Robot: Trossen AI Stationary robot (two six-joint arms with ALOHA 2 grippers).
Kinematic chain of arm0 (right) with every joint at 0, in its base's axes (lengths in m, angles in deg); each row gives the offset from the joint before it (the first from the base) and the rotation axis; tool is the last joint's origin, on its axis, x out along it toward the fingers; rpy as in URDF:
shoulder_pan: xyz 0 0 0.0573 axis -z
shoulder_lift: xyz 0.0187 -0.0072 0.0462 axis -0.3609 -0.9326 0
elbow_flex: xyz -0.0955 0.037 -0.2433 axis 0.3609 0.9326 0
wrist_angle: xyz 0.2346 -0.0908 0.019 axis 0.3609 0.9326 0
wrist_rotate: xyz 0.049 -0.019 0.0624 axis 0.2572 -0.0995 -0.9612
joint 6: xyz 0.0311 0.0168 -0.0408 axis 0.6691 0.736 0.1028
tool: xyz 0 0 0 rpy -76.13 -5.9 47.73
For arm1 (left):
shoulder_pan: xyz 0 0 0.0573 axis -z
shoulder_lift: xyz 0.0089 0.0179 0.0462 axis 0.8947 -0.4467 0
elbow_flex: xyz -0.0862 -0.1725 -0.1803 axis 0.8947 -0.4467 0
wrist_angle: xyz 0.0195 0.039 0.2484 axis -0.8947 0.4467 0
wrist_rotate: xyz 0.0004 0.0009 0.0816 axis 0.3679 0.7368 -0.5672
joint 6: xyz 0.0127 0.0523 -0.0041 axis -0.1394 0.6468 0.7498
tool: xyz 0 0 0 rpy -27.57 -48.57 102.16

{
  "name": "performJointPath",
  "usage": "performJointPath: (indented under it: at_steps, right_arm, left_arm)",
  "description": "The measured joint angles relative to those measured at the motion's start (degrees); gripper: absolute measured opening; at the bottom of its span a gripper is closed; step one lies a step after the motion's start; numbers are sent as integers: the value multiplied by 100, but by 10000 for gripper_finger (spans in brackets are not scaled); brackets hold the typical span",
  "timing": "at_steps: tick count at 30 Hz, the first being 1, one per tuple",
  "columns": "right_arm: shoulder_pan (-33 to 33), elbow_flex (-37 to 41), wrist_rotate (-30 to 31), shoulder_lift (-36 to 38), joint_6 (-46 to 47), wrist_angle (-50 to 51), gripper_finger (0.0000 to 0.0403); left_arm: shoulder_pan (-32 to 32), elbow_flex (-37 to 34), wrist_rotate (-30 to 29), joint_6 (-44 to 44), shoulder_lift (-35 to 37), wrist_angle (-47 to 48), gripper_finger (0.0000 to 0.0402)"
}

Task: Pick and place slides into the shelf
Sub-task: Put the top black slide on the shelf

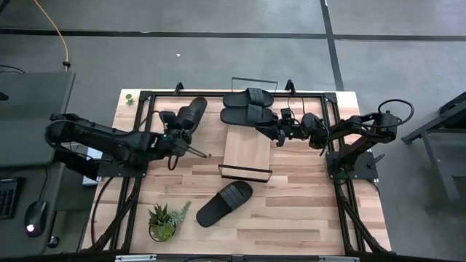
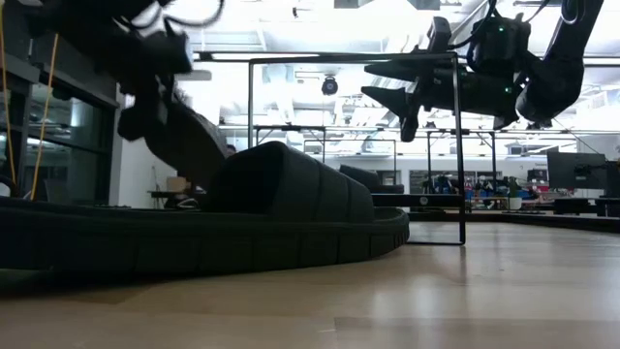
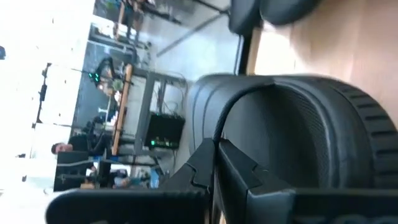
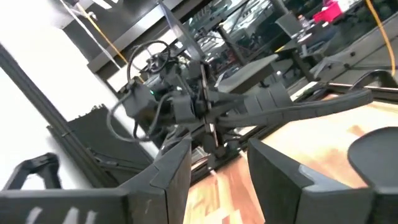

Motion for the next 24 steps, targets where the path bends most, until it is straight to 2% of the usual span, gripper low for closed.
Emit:
performJointPath:
  at_steps: [7,10,12,16,24]
  right_arm:
    - [0,-217,-881,0,-187,243,149]
    - [-52,-452,-1303,0,-715,680,149]
    - [-138,-622,-1375,0,-1217,1087,149]
    - [-282,-935,-1354,0,-2240,1937,149]
    - [-533,-1198,-610,35,-3541,2773,149]
  left_arm:
    - [676,110,-202,8,648,29,0]
    - [984,281,-183,-55,778,17,0]
    - [1198,409,-132,-90,821,20,0]
    - [1666,725,56,-197,819,14,0]
    - [2600,1273,125,-499,819,12,0]
